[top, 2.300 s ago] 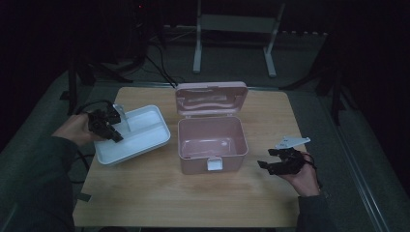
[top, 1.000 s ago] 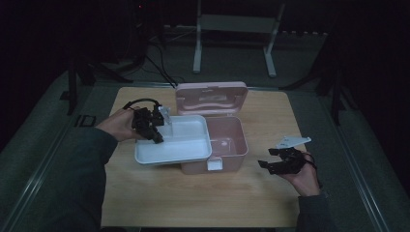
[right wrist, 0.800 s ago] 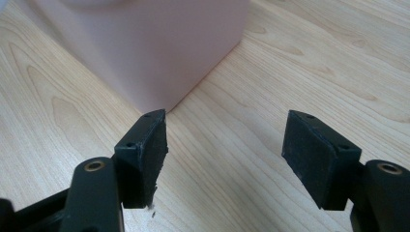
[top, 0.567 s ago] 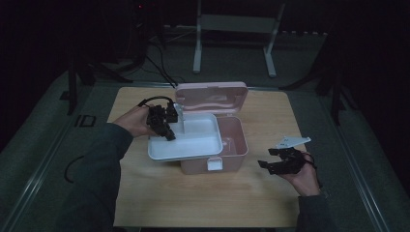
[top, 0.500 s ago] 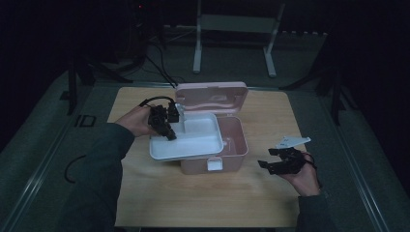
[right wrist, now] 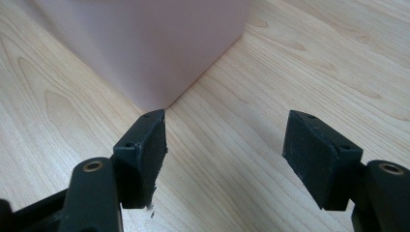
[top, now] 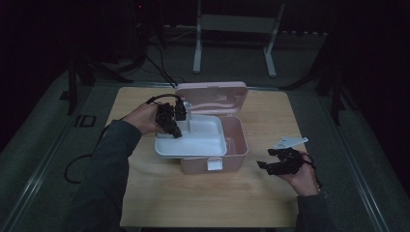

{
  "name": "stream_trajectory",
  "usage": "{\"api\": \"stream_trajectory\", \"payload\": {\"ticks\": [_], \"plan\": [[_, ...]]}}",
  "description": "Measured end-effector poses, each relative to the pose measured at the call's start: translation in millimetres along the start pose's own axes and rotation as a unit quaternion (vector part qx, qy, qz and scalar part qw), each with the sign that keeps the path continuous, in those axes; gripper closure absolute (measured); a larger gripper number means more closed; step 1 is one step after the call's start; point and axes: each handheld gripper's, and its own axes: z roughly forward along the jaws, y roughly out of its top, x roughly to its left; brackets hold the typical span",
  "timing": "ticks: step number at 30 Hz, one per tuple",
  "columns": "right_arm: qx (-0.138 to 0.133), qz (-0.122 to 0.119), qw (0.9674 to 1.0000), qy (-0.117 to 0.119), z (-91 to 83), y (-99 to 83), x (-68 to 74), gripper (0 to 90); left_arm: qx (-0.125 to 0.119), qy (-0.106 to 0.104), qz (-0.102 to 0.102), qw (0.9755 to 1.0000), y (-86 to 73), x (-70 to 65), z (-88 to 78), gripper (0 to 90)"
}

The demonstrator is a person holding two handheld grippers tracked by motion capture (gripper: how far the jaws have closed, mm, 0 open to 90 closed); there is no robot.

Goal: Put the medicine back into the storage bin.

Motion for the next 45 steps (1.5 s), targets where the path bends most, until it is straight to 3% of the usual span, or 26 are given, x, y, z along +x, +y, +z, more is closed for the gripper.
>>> {"api": "stream_trajectory", "payload": {"ticks": [10,22,25,29,31,36,37,40,43,45], "plan": [[0.000,0.000,1.0000,0.000,0.0,0.3,0.2,31.7,-0.007,0.004,0.006,0.9999,16.1,0.3,7.5,87.2],[0.001,-0.001,1.0000,0.001,0.8,0.5,0.5,31.6,-0.024,-0.008,-0.010,0.9996,25.4,2.7,13.3,85.5],[0.000,0.000,1.0000,0.000,0.3,0.4,0.1,31.6,-0.017,0.002,0.005,0.9998,34.6,0.5,13.6,85.2],[0.000,0.000,1.0000,0.001,0.0,0.1,0.0,31.5,-0.011,0.013,0.006,0.9998,45.0,-2.3,10.5,84.0],[-0.002,0.000,1.0000,0.002,-0.7,0.1,-0.1,31.5,-0.009,0.021,0.004,0.9997,45.3,-2.9,9.2,77.6],[-0.003,0.002,1.0000,0.002,-2.1,0.0,-0.7,31.5,0.004,0.026,0.004,0.9996,38.1,-5.0,4.3,73.7],[-0.003,0.001,1.0000,0.002,-1.3,0.1,-0.4,31.5,0.018,0.027,0.006,0.9994,33.7,-7.1,5.6,74.5],[-0.001,-0.001,1.0000,0.001,-0.4,0.4,0.3,31.4,0.028,0.028,0.009,0.9992,34.5,-6.8,8.6,77.3],[-0.002,-0.001,1.0000,0.001,-0.8,0.5,0.4,31.4,0.025,0.026,0.014,0.9993,37.0,-6.7,13.8,86.9],[-0.003,0.002,1.0000,0.002,-1.4,0.0,-0.3,31.4,0.017,0.022,0.019,0.9994,37.5,-6.8,13.9,88.1]]}}
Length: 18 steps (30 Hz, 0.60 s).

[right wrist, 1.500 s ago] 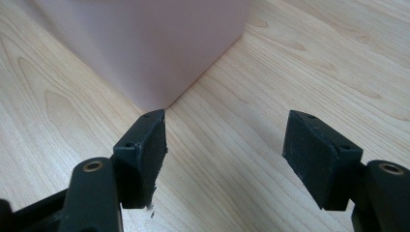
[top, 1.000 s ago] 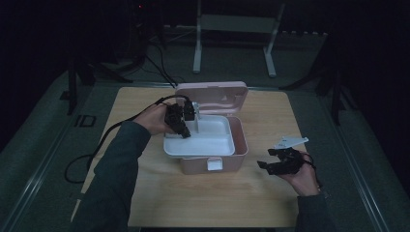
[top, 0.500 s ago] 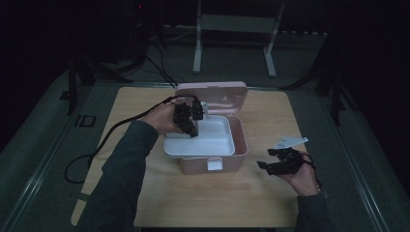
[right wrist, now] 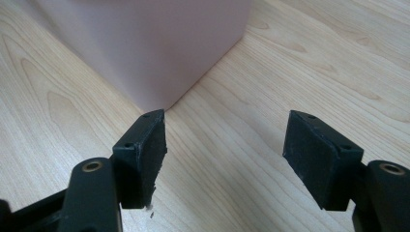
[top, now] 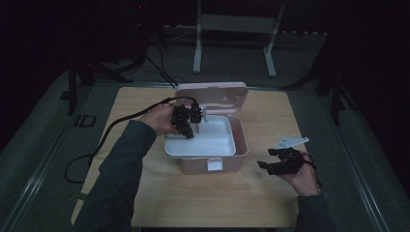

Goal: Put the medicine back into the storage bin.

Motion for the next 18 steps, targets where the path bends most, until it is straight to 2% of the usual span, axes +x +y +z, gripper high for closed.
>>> {"api": "stream_trajectory", "payload": {"ticks": [2,6,18], "plan": [[0.001,-0.001,1.0000,0.000,0.2,-0.5,-0.6,31.4,-0.025,-0.004,0.001,0.9997,-0.8,-0.3,-2.2,89.0],[0.002,-0.001,1.0000,0.000,1.2,-0.3,0.0,31.4,-0.031,-0.003,0.005,0.9995,0.9,-0.6,-2.2,89.3],[0.007,-0.001,1.0000,0.001,3.8,-0.5,0.8,31.3,-0.050,-0.012,-0.008,0.9986,11.5,3.1,5.3,89.2]]}}
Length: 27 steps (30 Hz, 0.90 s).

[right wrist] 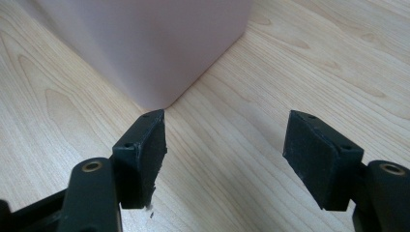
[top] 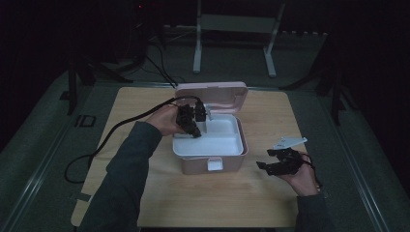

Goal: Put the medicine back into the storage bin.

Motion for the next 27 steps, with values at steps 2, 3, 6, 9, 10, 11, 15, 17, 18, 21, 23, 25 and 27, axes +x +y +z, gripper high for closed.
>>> {"api": "stream_trajectory", "payload": {"ticks": [2,3,6,9,10,11,15,17,18,21,23,25,27], "plan": [[0.000,0.000,1.0000,0.000,0.2,0.0,0.0,31.3,0.003,-0.004,-0.001,1.0000,2.7,0.4,2.3,89.1],[0.000,0.000,1.0000,0.000,0.2,0.0,0.0,31.3,0.003,-0.004,-0.001,1.0000,2.7,0.4,2.3,89.0],[0.001,-0.001,1.0000,0.000,0.6,-0.1,0.0,31.2,0.012,0.000,0.004,0.9999,13.0,-0.8,3.0,89.1],[0.001,-0.002,1.0000,0.000,0.6,-0.2,0.1,31.2,0.022,-0.007,-0.001,0.9997,16.4,0.4,6.9,88.9],[0.001,-0.002,1.0000,0.000,0.5,-0.2,0.0,31.2,0.021,-0.007,-0.001,0.9998,17.1,0.2,7.8,88.7],[0.001,-0.002,1.0000,0.000,0.6,-0.3,-0.2,31.2,0.020,-0.006,-0.001,0.9998,17.6,-0.4,7.9,88.5],[0.001,-0.002,1.0000,0.001,0.6,-0.3,-0.2,31.2,0.021,0.001,0.006,0.9998,17.9,-0.6,7.2,83.6],[0.000,-0.002,1.0000,0.000,-0.3,-0.2,0.3,31.2,0.012,0.002,0.002,0.9999,16.3,-3.1,2.9,79.4],[0.000,-0.002,1.0000,0.000,-0.6,-0.2,-0.1,31.2,0.013,0.003,0.003,0.9999,15.1,-4.5,0.9,77.9],[-0.001,0.000,1.0000,0.000,-0.8,-0.4,-0.3,31.2,0.031,0.008,0.009,0.9995,12.3,-7.5,1.5,76.6],[0.001,-0.003,1.0000,0.000,0.6,-0.3,0.2,31.1,0.035,0.010,0.008,0.9993,11.9,-7.4,3.6,78.1],[0.003,-0.004,1.0000,0.000,1.3,0.0,1.2,30.9,0.027,0.015,0.013,0.9994,11.2,-5.7,3.5,86.8],[0.003,-0.005,1.0000,0.001,1.2,0.0,1.3,30.4,0.022,0.011,0.016,0.9996,10.2,-5.9,3.4,88.4]]}}
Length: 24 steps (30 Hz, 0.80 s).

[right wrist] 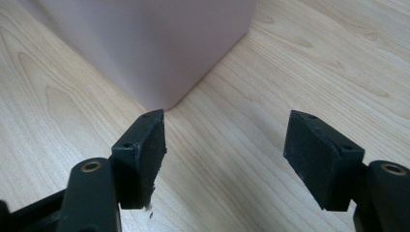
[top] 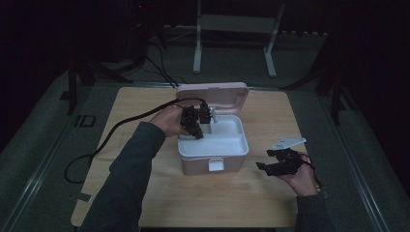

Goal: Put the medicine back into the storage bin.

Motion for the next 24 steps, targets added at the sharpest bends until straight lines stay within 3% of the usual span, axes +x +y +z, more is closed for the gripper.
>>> {"api": "stream_trajectory", "payload": {"ticks": [1,3,11,14,17,24], "plan": [[0.000,0.001,1.0000,0.000,-0.1,0.1,0.2,30.0,-0.019,-0.011,-0.004,0.9998,-3.8,2.2,-1.4,88.4],[-0.001,0.000,1.0000,0.000,0.1,-0.2,-0.8,30.0,-0.030,-0.011,-0.004,0.9995,-6.0,1.2,-3.0,89.3],[0.002,-0.002,1.0000,0.001,1.3,0.3,0.9,30.0,-0.020,-0.025,-0.017,0.9993,-2.2,3.3,0.9,89.0],[0.001,-0.001,1.0000,0.001,0.8,0.4,0.6,30.0,-0.018,-0.019,-0.006,0.9996,-0.7,3.8,1.5,88.9],[0.002,-0.002,1.0000,0.001,1.2,0.5,0.6,30.0,-0.030,-0.019,0.004,0.9994,-2.3,2.1,0.1,89.3],[0.002,0.001,1.0000,0.001,1.3,-0.1,-0.5,29.9,-0.060,-0.037,-0.004,0.9975,-5.5,4.2,-4.9,89.5]]}}
